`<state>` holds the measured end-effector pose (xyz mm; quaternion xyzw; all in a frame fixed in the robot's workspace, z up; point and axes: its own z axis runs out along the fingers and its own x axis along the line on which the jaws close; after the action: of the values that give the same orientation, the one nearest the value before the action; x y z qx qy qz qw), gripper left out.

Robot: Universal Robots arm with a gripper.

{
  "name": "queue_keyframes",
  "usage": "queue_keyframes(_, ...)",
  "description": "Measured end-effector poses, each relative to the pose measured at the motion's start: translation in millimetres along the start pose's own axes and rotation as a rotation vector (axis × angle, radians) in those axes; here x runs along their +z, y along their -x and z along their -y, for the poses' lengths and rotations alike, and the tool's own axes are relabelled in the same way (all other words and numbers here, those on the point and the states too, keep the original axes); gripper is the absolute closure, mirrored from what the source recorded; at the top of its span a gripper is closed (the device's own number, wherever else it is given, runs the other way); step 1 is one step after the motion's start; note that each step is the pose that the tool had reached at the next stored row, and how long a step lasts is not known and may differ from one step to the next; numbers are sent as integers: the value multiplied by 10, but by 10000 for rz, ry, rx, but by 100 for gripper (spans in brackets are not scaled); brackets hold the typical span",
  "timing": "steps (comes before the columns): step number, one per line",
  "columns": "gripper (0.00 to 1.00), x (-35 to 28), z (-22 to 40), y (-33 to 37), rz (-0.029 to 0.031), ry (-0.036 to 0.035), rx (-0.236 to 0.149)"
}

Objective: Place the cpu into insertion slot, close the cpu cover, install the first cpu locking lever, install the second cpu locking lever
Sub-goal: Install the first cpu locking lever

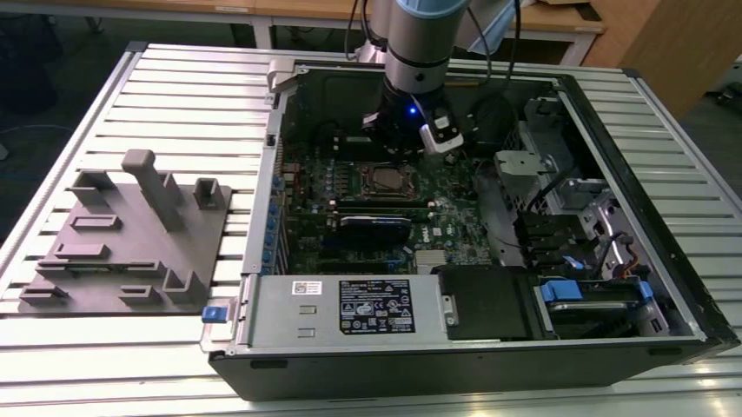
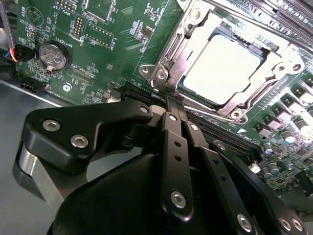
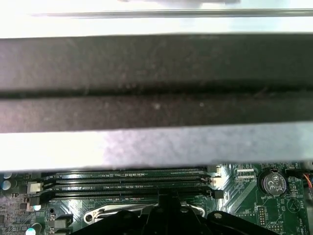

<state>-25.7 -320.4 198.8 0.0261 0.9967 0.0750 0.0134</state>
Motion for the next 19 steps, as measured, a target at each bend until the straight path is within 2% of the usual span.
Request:
queue_keyframes(11, 89, 14, 1, 5, 5, -82, -1)
queue_keyframes(19, 89, -1, -1, 5, 5, -87, -2)
